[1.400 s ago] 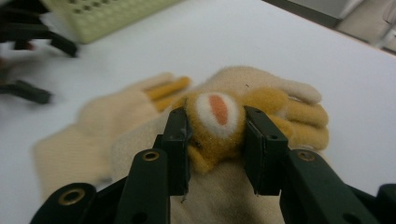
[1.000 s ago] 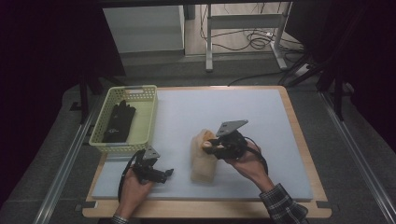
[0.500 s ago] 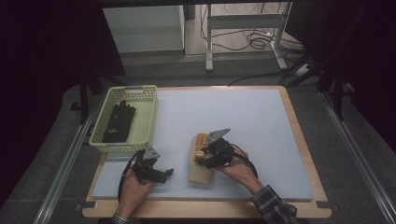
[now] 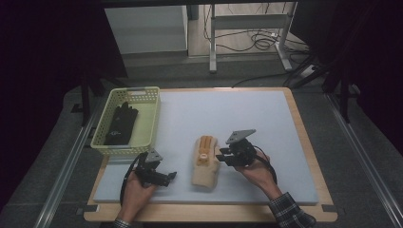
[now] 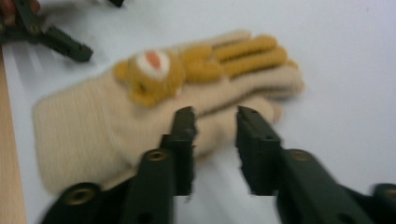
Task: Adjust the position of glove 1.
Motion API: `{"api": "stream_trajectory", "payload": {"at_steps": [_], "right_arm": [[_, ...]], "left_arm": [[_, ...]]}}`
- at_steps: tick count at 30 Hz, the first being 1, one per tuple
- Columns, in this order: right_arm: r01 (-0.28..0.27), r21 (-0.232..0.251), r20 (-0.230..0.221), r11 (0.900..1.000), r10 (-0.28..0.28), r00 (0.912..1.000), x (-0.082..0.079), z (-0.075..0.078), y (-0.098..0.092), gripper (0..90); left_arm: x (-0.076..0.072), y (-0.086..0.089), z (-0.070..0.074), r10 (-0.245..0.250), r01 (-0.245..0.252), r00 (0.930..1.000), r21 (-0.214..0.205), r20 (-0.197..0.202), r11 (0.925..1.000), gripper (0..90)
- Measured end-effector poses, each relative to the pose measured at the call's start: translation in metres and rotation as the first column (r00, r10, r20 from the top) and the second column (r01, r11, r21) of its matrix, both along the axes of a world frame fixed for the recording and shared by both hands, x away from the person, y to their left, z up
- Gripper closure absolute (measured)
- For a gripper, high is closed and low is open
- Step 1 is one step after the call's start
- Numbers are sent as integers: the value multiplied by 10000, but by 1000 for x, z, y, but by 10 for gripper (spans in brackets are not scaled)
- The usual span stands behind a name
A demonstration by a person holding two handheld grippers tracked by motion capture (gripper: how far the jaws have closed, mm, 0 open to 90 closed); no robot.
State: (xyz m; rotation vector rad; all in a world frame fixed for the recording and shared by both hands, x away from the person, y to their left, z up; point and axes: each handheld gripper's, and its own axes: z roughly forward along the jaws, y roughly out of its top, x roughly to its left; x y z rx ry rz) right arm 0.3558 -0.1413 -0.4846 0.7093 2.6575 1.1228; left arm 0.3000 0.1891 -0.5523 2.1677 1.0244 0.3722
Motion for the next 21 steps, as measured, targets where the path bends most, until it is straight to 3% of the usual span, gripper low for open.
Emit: {"api": "stream_trajectory", "payload": {"at_steps": [1,7,14,21], "right_arm": [[1,80,-122,10000,0,9999,-3,-5,-6,769],[-280,218,-583,9994,293,9979,-18,-23,-16,866],[-657,211,-710,9976,671,9952,-32,-37,-12,880],[-902,130,-639,9958,909,9938,-35,-44,0,880]], "left_arm": [[0,0,0,-1,1,10000,3,-2,10000,24],[0,0,0,16,-16,10000,-18,-16,10000,24],[0,0,0,15,-15,10000,-20,-18,10000,24],[-1,1,1,52,-51,10000,-121,57,9999,30]]}}
